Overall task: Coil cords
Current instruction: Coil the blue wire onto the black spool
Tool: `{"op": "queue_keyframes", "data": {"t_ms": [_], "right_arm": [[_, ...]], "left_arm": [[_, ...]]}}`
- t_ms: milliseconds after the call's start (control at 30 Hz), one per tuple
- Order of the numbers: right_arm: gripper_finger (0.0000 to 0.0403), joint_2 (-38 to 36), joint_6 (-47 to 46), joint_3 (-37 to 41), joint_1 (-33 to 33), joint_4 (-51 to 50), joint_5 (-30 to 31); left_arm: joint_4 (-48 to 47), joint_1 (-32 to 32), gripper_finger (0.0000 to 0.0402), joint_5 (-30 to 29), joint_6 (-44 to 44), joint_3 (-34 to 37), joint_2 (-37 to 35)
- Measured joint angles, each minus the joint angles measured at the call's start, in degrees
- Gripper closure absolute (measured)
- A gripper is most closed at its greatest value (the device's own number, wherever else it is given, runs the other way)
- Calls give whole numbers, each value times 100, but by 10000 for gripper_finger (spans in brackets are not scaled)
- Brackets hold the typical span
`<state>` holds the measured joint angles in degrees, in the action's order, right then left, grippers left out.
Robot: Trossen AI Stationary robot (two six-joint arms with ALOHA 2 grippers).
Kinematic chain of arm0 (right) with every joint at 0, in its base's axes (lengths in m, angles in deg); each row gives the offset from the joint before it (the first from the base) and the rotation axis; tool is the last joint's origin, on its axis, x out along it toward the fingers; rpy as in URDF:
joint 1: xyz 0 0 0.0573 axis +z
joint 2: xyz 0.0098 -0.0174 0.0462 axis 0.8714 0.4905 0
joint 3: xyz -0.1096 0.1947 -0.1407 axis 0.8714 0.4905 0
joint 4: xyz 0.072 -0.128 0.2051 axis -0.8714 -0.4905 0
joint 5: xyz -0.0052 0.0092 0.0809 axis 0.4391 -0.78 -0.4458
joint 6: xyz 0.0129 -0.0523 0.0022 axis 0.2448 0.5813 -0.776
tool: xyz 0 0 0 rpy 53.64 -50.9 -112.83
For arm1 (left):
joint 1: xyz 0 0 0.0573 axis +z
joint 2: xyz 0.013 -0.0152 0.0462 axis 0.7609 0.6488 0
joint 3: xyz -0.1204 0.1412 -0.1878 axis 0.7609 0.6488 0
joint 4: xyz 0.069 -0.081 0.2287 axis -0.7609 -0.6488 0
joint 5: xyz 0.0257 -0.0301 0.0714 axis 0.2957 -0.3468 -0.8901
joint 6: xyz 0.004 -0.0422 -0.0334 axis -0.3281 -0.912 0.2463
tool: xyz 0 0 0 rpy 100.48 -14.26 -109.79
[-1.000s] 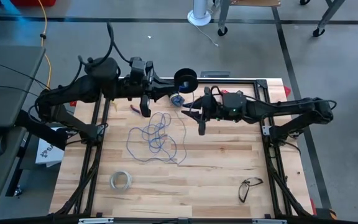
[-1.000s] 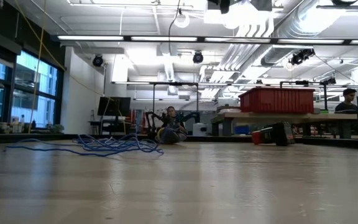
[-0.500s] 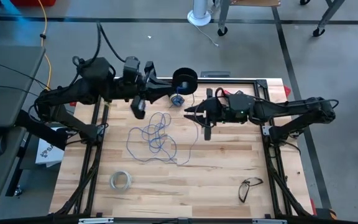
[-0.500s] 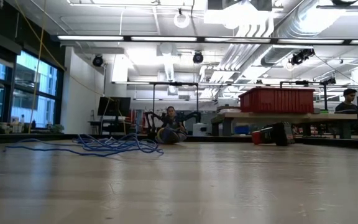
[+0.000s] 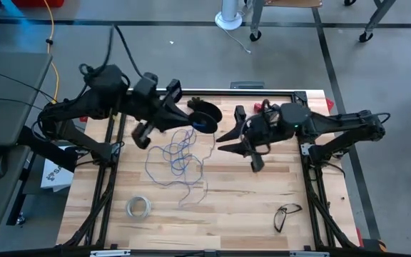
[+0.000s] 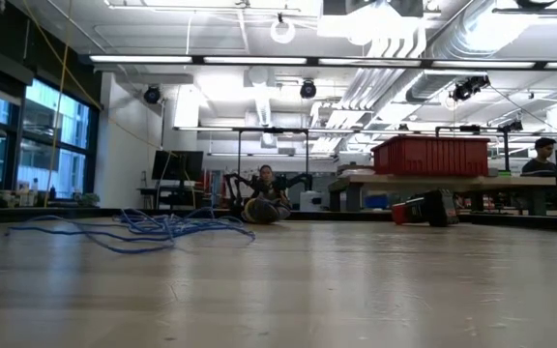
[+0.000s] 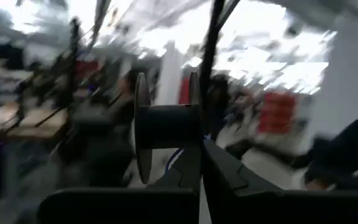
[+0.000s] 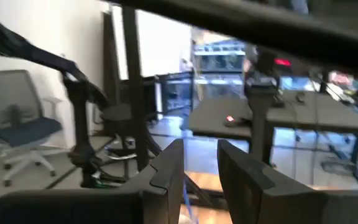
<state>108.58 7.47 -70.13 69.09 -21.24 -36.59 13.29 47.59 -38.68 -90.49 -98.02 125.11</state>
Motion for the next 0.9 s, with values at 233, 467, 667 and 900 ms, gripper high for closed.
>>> {"op": "queue_keyframes", "data": {"t_ms": [233,467,667,900], "right_arm": [[313,2,600,-1064,-60,-1250,72],[313,0,1113,-2214,-257,-2892,706],[313,49,1128,-2376,-430,-3406,821],[313,405,1341,-2369,-517,-3497,1011]], "left_arm": [[-1396,-222,401,-1396,1046,-2,-99],[-3149,-730,401,-2719,3141,-2,-81],[-3203,-998,401,-4204,4863,-2,80],[-3221,-996,401,-4550,5679,-2,338]]}}
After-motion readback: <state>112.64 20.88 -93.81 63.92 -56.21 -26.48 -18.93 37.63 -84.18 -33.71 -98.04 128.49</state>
